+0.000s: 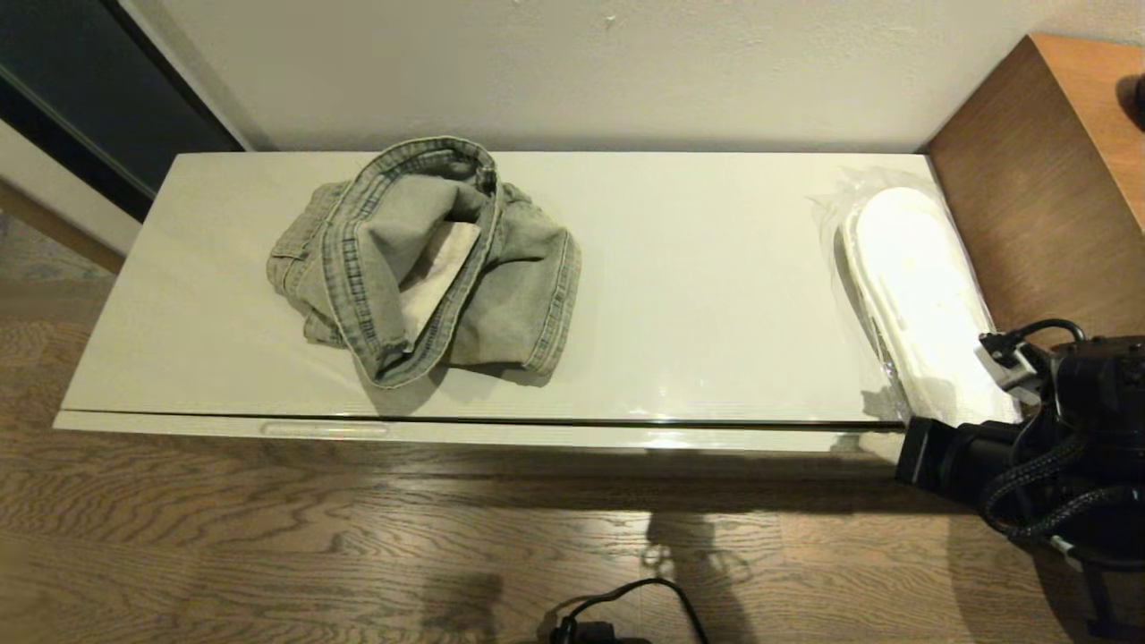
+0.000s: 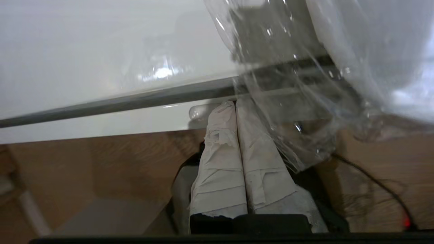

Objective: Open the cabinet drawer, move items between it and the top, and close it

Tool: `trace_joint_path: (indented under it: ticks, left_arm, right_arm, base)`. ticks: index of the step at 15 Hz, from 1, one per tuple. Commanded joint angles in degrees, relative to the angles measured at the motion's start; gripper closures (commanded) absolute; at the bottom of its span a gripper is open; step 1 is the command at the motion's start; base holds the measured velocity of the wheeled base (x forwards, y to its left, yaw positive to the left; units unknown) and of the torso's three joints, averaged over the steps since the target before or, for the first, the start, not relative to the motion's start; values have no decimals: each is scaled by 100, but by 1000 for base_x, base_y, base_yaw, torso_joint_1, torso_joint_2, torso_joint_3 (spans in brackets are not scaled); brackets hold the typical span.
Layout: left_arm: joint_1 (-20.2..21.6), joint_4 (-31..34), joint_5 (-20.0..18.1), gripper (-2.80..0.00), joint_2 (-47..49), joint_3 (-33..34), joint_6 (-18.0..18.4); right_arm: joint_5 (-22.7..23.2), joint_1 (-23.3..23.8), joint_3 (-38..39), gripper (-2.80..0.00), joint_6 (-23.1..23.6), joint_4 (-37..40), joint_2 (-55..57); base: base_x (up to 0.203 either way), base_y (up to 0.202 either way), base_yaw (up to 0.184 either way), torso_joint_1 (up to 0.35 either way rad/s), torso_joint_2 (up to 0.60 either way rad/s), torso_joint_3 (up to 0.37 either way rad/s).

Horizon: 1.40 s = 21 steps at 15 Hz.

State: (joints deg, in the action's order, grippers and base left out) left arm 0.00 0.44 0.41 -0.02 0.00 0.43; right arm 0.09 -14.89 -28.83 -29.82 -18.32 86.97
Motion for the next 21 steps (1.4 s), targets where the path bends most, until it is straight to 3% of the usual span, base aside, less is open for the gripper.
trace_joint_path:
  ticks: [1, 4, 7, 10, 15, 17, 19, 21]
  left_arm:
    - [0, 0, 2, 0, -3, 9, 1]
    - [0, 0, 2, 0, 2, 9, 1]
    - [0, 0, 2, 0, 2, 9, 1]
    - [0, 0, 2, 0, 2, 9, 1]
    - [0, 0, 2, 0, -5, 9, 1]
    - [0, 0, 2, 0, -6, 9, 1]
    - [0, 0, 2, 0, 2, 9, 1]
    - [0, 0, 2, 0, 2, 9, 1]
  right_arm:
    - [160, 144, 201, 0, -8, 332, 186]
    - [250, 140, 388, 0, -9, 894, -138]
    - [307, 137, 438, 0, -4, 2053, -1478]
    - [532, 136, -329, 0, -10, 4612, -3184]
    - [947, 160, -1436, 0, -508, 7408, -5011]
    - [1001, 197, -1599, 0, -639, 7774, -5172]
    - [585, 212, -1431, 0, -651, 7423, -5203]
    - [518, 214, -1397, 0, -657, 7352, -5207]
  base:
    - [0, 0, 0, 0, 0, 0]
    - [0, 0, 0, 0, 0, 0]
    - [0, 0, 0, 0, 0, 0]
    - [0, 0, 0, 0, 0, 0]
    - [0, 0, 0, 0, 0, 0]
    - [0, 0, 0, 0, 0, 0]
    - [0, 0, 0, 0, 0, 0]
    - [0, 0, 0, 0, 0, 0]
